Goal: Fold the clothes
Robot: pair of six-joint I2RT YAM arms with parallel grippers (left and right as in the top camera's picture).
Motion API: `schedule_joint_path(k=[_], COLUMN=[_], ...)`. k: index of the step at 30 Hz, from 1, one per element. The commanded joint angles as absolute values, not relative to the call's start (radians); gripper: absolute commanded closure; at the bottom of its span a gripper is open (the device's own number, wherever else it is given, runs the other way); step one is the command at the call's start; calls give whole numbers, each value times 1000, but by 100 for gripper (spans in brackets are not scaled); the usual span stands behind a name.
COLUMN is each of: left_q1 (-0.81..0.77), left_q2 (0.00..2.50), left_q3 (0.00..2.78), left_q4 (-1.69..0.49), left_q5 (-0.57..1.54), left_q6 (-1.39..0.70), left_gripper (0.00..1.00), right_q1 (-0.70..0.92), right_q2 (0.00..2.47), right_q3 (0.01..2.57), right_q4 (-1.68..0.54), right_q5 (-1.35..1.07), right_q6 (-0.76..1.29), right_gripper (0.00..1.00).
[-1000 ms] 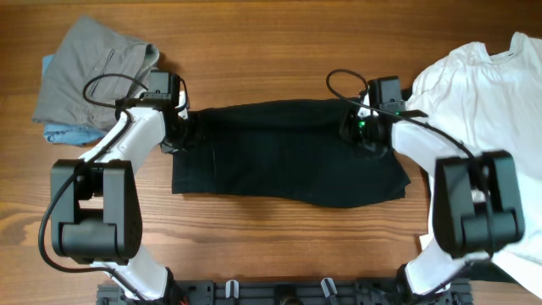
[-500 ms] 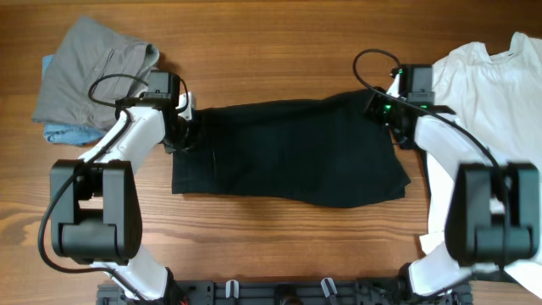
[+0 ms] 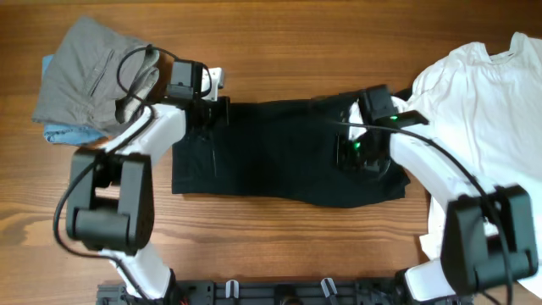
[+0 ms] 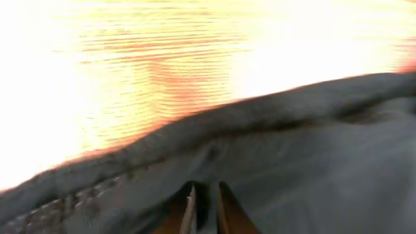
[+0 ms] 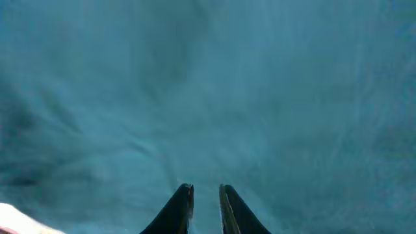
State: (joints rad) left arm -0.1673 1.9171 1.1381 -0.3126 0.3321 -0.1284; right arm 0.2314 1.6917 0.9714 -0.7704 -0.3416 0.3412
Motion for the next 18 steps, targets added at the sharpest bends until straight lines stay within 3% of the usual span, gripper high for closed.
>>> schedule_joint_path(k=[1,5,9,16,18], left_q1=[-141,-93,-45,1,18], left_q2=[1946,1918,1857,1705,1672], left_q3=[1148,1211,1345,1492,1492], left_q4=[-266,-289,-451,-856,-967], left_q5=[237,248,287,267,246], left_q6=[-142,-142,-142,-131,-133], left_gripper=[83,78,73,35,33], right_q1=[229,229,229,229,229], right_q2=[1765,1813,1808,1675,1622], right_q3=[943,923,935,1040,1049], right_q4=[-827,-812,-794,-830,-812], right_q5=[-303,-298,-231,-207,-210], right_q6=[405,423,402,313,314], right_gripper=[81,81,82,79,74])
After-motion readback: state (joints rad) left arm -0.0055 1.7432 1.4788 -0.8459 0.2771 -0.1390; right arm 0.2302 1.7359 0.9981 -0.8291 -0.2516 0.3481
